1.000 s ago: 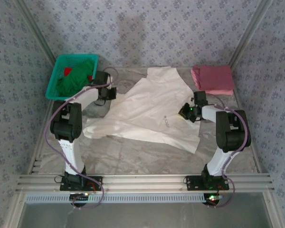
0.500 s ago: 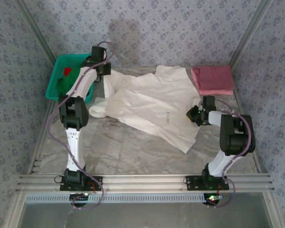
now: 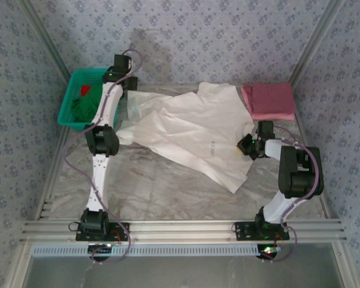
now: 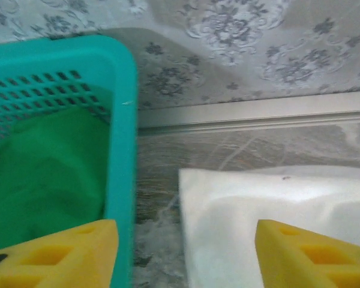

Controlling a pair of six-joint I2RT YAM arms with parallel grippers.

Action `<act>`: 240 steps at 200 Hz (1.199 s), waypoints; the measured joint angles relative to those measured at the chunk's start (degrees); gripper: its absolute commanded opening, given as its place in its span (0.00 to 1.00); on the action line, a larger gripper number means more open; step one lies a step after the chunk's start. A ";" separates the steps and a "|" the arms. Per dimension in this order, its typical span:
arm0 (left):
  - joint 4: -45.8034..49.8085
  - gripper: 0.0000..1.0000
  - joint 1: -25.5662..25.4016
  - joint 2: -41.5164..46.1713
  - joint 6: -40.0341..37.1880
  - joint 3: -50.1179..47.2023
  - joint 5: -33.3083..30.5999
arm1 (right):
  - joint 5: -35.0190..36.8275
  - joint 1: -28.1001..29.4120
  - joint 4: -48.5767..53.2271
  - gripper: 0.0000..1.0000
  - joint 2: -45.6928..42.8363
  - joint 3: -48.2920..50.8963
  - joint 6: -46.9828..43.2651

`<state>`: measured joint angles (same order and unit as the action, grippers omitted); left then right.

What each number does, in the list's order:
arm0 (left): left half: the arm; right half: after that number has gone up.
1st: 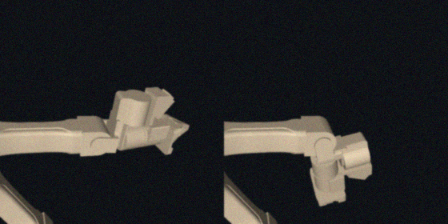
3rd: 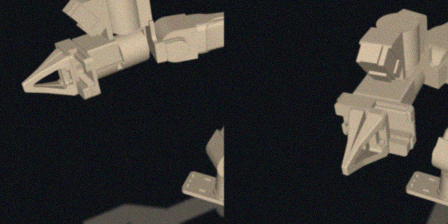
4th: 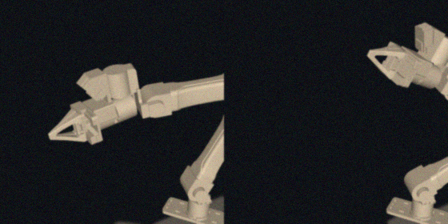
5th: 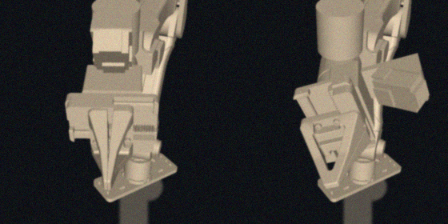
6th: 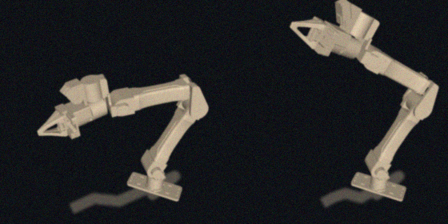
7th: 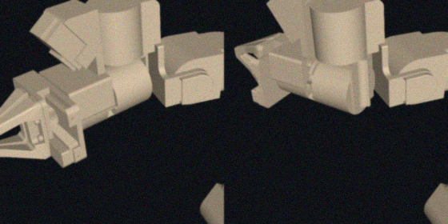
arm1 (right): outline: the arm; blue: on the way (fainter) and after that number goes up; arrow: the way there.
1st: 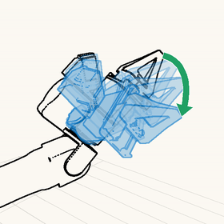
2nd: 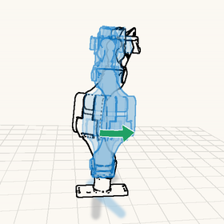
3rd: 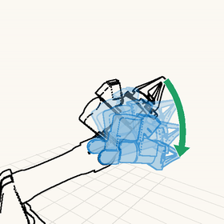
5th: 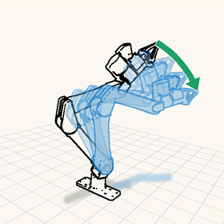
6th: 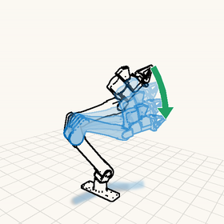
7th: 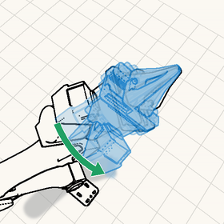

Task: Fold and stack the t-shirts

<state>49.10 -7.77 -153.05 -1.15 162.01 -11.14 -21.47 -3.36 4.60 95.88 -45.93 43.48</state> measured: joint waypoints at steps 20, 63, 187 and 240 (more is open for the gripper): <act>2.25 0.81 0.83 2.36 0.96 -0.52 1.05 | 0.07 0.31 1.16 0.00 -0.37 -1.18 -1.03; -14.84 0.91 -1.01 37.88 4.11 -47.32 6.45 | 2.69 2.43 5.11 0.00 -1.51 -6.03 -4.52; -34.73 0.85 -5.20 62.23 12.61 -104.37 9.68 | 3.82 20.48 18.05 0.07 1.66 -18.51 -15.87; -35.26 0.65 -2.34 53.00 12.72 -99.32 8.28 | 1.03 24.55 18.38 0.49 3.52 -16.20 -19.76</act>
<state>13.85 -10.11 -100.05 11.57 62.70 -2.85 -20.45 21.19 22.98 99.39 -62.13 23.73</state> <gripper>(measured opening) 0.743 0.475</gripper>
